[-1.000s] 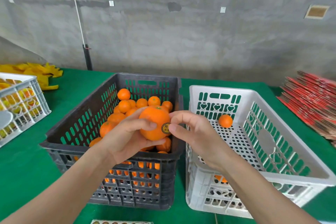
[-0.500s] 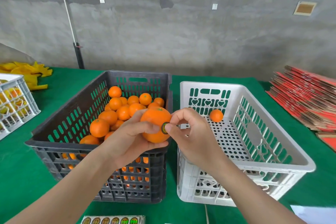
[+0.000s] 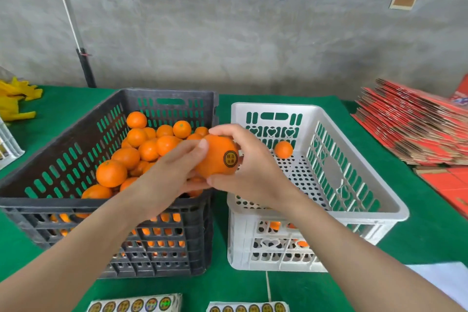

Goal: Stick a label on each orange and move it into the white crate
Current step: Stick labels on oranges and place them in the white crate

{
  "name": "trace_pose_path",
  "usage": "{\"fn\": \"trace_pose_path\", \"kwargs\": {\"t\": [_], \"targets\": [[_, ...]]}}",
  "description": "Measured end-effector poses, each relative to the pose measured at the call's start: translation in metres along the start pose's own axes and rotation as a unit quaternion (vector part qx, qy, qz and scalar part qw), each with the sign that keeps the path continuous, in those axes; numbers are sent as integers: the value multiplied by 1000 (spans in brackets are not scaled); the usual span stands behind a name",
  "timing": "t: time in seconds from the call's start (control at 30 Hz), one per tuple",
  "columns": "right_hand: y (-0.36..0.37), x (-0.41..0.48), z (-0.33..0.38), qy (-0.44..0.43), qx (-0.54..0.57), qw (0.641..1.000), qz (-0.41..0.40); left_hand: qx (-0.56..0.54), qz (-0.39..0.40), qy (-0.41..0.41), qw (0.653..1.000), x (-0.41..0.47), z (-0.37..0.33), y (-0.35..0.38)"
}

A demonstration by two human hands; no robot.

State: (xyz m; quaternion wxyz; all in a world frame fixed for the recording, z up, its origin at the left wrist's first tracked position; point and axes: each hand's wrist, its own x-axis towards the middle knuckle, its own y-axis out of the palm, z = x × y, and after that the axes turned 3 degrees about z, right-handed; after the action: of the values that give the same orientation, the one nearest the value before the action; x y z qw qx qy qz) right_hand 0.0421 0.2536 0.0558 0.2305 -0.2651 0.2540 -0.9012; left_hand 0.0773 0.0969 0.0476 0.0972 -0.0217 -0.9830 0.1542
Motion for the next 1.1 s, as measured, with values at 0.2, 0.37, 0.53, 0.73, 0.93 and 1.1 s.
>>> {"fn": "trace_pose_path", "kwargs": {"t": [0.2,0.37,0.53,0.73,0.93,1.1], "targets": [[-52,43,-90,214,-160,962,54,292,-59,-76,952,29,44,-20],[-62,37,-172,309,-405,787,348,368,-39,-97,924,32,57,-15],[-56,17,-225,346,-469,666,465,380,-39,-76,921,30,65,-14],[-55,14,-242,395,-421,654,489,326,-59,-93,939,36,72,-18],[-54,36,-185,265,-373,876,149,151,-121,-127,973,34,71,-24],[1,39,-72,-32,-170,980,-99,93,-158,-136,974,40,68,-47]]}}
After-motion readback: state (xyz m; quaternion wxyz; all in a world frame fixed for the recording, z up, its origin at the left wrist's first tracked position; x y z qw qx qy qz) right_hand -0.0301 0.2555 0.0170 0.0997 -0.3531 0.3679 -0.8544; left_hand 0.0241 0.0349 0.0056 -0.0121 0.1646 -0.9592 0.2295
